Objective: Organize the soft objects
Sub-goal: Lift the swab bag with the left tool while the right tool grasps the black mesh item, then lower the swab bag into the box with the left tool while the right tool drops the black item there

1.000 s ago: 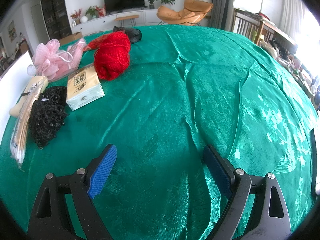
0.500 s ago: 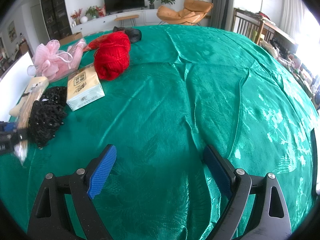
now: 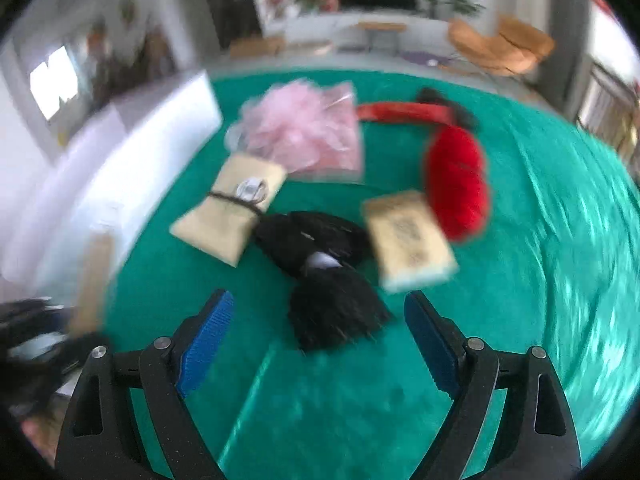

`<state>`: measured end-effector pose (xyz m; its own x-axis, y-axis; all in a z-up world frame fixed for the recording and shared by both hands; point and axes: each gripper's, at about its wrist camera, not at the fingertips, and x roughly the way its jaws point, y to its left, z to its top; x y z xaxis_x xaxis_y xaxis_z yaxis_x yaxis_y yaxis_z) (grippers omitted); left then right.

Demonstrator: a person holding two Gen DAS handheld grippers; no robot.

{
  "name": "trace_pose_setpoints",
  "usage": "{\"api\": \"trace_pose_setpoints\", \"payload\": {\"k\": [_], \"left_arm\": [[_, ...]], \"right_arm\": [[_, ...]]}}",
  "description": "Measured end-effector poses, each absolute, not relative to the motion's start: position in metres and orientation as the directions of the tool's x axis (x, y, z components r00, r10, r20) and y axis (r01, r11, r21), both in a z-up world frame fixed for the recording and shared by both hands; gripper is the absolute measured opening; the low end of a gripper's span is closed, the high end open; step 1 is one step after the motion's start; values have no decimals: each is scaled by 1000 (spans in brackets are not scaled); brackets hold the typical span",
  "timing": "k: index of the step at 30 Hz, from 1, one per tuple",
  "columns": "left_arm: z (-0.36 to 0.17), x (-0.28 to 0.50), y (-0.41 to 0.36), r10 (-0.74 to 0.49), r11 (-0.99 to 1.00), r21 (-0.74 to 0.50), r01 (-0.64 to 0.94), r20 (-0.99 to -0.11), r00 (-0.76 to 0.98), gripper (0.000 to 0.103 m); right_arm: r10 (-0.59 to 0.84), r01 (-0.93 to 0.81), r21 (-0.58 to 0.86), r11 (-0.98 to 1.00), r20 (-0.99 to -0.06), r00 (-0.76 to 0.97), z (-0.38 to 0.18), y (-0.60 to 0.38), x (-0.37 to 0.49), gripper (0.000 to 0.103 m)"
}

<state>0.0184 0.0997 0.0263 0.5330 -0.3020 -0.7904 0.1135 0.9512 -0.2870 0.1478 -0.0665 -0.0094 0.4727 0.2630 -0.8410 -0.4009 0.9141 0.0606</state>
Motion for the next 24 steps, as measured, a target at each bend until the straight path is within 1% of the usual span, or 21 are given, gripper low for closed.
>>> {"api": "trace_pose_setpoints", "payload": {"k": [1, 2, 3, 4, 5, 8, 12, 15, 18, 21, 24], "left_arm": [[33, 15, 103, -305, 950, -292, 114, -782, 543, 35], [43, 10, 110, -305, 949, -293, 113, -774, 555, 35], [51, 5, 118, -301, 950, -292, 109, -766, 568, 35], [58, 1, 125, -294, 952, -289, 103, -761, 579, 35], [66, -4, 135, -282, 954, -284, 92, -754, 593, 35], [79, -16, 167, -229, 966, -256, 48, -749, 622, 35], [83, -22, 203, -160, 974, -227, -24, -753, 639, 35], [79, -22, 224, -137, 968, -239, -73, -754, 643, 35], [79, -26, 243, -119, 962, -248, -110, -750, 651, 35], [81, -32, 262, -82, 959, -238, -150, -746, 661, 35], [81, -40, 284, -46, 951, -235, -202, -750, 659, 35]], "right_arm": [[240, -411, 40, 911, -861, 448, -17, -55, 155, 87], [206, -418, 14, 908, -884, 419, -26, -44, 164, 84], [167, -414, -18, 910, -898, 407, -32, -39, 169, 76], [124, -397, -53, 916, -906, 405, -36, -38, 172, 29], [110, -365, -50, 930, -908, 405, -35, -42, 173, 29], [182, -300, 59, 952, -899, 399, -20, -64, 166, 28], [298, -268, 197, 943, -858, 418, 15, -84, 149, 28], [387, -267, 296, 917, -819, 423, 41, -88, 142, 28], [486, -301, 388, 871, -771, 412, 72, -71, 129, 28], [594, -387, 462, 798, -712, 375, 105, -27, 116, 28], [691, -459, 534, 710, -656, 305, 125, 23, 105, 28]]}}
